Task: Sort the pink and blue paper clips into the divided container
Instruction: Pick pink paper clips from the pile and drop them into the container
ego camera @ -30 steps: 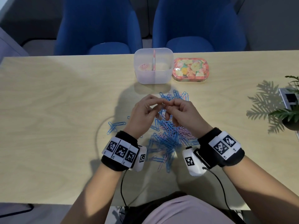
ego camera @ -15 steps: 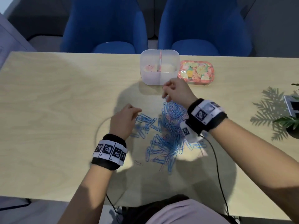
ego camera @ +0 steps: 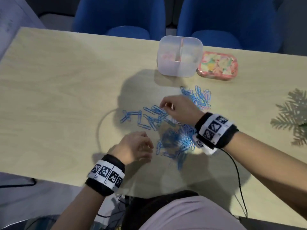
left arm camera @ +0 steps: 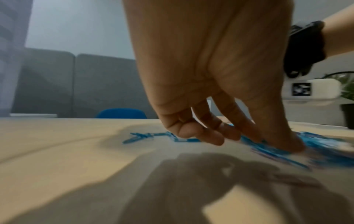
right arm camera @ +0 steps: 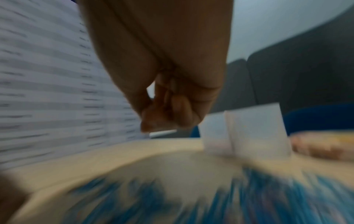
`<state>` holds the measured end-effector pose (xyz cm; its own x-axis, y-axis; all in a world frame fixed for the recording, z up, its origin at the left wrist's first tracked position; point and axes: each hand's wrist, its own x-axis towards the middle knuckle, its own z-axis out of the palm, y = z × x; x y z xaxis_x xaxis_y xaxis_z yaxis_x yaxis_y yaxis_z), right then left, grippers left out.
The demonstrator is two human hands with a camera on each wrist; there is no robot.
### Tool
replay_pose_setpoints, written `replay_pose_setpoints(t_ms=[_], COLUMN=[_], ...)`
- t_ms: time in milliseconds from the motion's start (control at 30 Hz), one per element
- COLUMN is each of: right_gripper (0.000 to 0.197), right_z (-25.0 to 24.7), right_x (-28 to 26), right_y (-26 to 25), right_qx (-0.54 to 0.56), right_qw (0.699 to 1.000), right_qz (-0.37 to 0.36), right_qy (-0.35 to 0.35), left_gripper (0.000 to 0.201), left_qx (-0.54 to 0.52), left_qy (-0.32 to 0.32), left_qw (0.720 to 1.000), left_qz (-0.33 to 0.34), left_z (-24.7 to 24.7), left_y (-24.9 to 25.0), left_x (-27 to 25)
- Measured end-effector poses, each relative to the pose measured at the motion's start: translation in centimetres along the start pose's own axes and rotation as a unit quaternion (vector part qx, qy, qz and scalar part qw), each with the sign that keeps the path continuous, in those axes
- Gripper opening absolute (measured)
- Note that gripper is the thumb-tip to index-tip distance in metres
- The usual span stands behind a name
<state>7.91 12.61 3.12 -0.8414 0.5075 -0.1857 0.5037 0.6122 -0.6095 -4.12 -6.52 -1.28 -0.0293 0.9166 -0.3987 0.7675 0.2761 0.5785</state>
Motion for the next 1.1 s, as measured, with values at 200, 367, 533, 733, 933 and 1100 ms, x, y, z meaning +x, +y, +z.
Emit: replay_pose_setpoints(t_ms=[200,367,533,733,933,1100], right_gripper=[0.018,0.015,0.012,0.012,0.021,0.021], right_z=[7.7,7.2,5.5,4.9,7.3,7.5], right_x=[-5.8,-6.3,-7.6,-9.9,-10.7,-10.9], right_y=[0.5,1.5,3.7,3.2,1.1,0.9], right_qx=[-0.09,-0.106,-0.076,-0.057,-0.139,-0.185], right_qw=[0.975,0.982,0.994,0.997,0.969,0.956], right_qz=[-0.083,-0.061,-0.017,-0.014,-0.071,-0.046], right_qy=[-0.184,-0.14,-0.072,-0.045,-0.194,-0.223], left_gripper=[0.016,0.01,0.01,0.016,0.026,0.024], left_qx=[0.031,0.042,-0.1,-0.101,-0.024,-0.018], left_qy=[-0.046,-0.04,-0.015,0.01,0.113,0.16], left_qw=[0.998,0.998,0.994,0.992,0.988,0.978], left_qz=[0.002,0.004,-0.041,-0.069,-0.099,-0.136], left_z=[1.0,1.2,1.1,1.6,3.3,3.8], left_y=[0.0,0.9,1.8,2.6,2.8,3.4], left_x=[0.5,0.6,1.2,1.6,1.4,1.8])
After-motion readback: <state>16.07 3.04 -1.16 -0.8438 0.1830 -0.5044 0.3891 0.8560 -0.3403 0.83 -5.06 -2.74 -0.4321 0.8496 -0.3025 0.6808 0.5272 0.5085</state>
